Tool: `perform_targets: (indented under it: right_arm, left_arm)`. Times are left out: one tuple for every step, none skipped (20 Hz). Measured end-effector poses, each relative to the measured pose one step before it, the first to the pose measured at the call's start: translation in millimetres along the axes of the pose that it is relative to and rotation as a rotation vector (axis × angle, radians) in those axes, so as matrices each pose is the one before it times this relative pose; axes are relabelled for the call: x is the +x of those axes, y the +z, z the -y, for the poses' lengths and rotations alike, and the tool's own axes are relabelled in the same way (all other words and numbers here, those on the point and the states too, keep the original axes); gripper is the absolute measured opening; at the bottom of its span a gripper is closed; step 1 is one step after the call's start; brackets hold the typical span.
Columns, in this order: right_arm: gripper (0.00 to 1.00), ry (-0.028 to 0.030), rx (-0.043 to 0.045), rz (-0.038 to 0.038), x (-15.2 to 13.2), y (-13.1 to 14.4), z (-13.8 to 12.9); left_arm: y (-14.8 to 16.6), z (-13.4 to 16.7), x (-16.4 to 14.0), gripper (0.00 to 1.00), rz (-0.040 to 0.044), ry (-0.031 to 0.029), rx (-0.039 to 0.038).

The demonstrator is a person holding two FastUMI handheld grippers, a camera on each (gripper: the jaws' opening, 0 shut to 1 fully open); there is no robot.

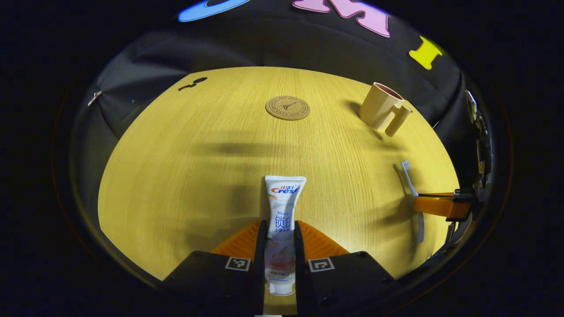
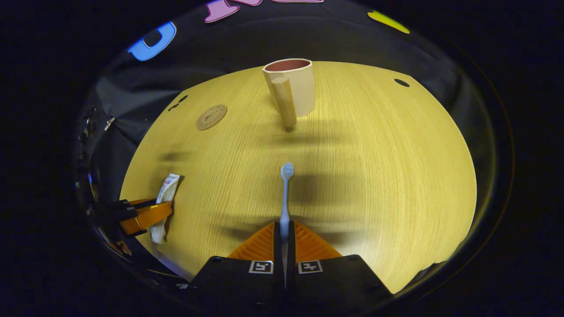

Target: Put the toothbrush and toothpaste on the desktop into the cup, then pick up the cup and place it on the coaster on the desktop.

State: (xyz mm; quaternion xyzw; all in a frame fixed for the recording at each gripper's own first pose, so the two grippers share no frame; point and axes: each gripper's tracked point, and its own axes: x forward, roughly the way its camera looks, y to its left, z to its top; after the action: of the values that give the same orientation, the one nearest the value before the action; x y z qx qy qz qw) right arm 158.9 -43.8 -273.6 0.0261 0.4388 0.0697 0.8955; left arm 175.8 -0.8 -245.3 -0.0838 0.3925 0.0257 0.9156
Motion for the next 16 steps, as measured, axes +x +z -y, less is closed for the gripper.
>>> perform_targets:
  right_arm:
    - [0.06, 0.00185, -0.00755, 0.01545, -4.84, 2.62, 5.06]
    - [0.06, 0.00317, -0.00337, 0.01522, -6.39, 2.59, 3.27]
    - [0.05, 0.00209, -0.00316, 0.0157, -10.93, 3.98, 2.62]
    - [0.05, 0.00117, -0.00599, 0.01248, -8.62, 4.03, 2.59]
    - [0.06, 0.00199, -0.00386, 0.012, -8.13, 4.32, 1.94]
    - [0.06, 0.00163, -0.00085, 0.01565, -4.06, 4.27, 0.59]
    - [0.05, 0.0039, 0.00114, 0.01647, -4.64, 3.06, -0.33]
    - [0.05, 0.00428, 0.00568, 0.0169, -5.72, 6.31, -0.64]
    - [0.05, 0.00634, 0.01013, 0.01554, -5.08, 6.12, 0.6]
    - [0.05, 0.00323, 0.01146, 0.01302, -3.12, 7.15, 1.44]
    - [0.05, 0.00428, 0.01079, 0.01309, -1.02, 8.7, 2.73]
    - [0.05, 0.0006, 0.00293, 0.01368, -1.3, 8.24, 3.08]
    - [0.06, -0.00444, -0.01276, 0.01051, 0.43, 6.8, 5.12]
    - [0.05, -0.00676, -0.01614, 0.00803, -0.5, 6.43, 6.02]
    - [0.05, -0.00018, -0.01508, 0.0049, -1.26, 3.85, 3.91]
    - [0.05, 0.00009, -0.00596, 0.00183, -1.45, 4.09, 4.91]
  left_arm:
    - [4.73, 1.91, -7.81, 0.33, 0.02099, -0.00681, -0.01199]
    - [5.81, 2.77, -1.97, 0.37, 0.0215, -0.00986, -0.00985]
    - [7.23, 5.22, -8.11, 0.33, 0.02131, -0.01013, -0.0055]
    - [9.16, 6.46, -5.6, 0.38, 0.01876, -0.01282, -0.00378]
    - [9.33, 7.58, -4.49, 0.33, 0.01886, -0.0161, -0.00348]
    - [11.9, 7.2, -5.73, 0.33, 0.02338, -0.01612, -0.00202]
    - [15.1, 8.55, -4.91, 0.33, 0.02749, -0.01647, -0.00044]
    - [15.18, 10.09, -3.76, 0.33, 0.03169, -0.01801, -0.00077]
    - [17.73, 10.82, -1.87, 0.33, 0.03463, -0.02197, -0.00093]
    - [19.05, 12.95, -0.4, 0.28, 0.03665, -0.02579, -0.00177]
    - [17.92, 15.04, 2.9, 0.3, 0.02771, -0.02707, -0.00749]
    - [18.21, 14.05, 3.65, 0.33, 0.01972, -0.02203, -0.00449]
    - [16.68, 11.1, 6.01, 0.38, 0.01934, -0.02154, 0.00171]
    - [19.45, 11.42, 7.57, 0.33, 0.0264, -0.0161, 0.00727]
    - [20.72, 14.2, 9.31, 0.33, 0.03454, -0.02193, 0.01061]
    - [15.69, 13.38, 12.52, 0.33, 0.0289, -0.0198, 0.01457]
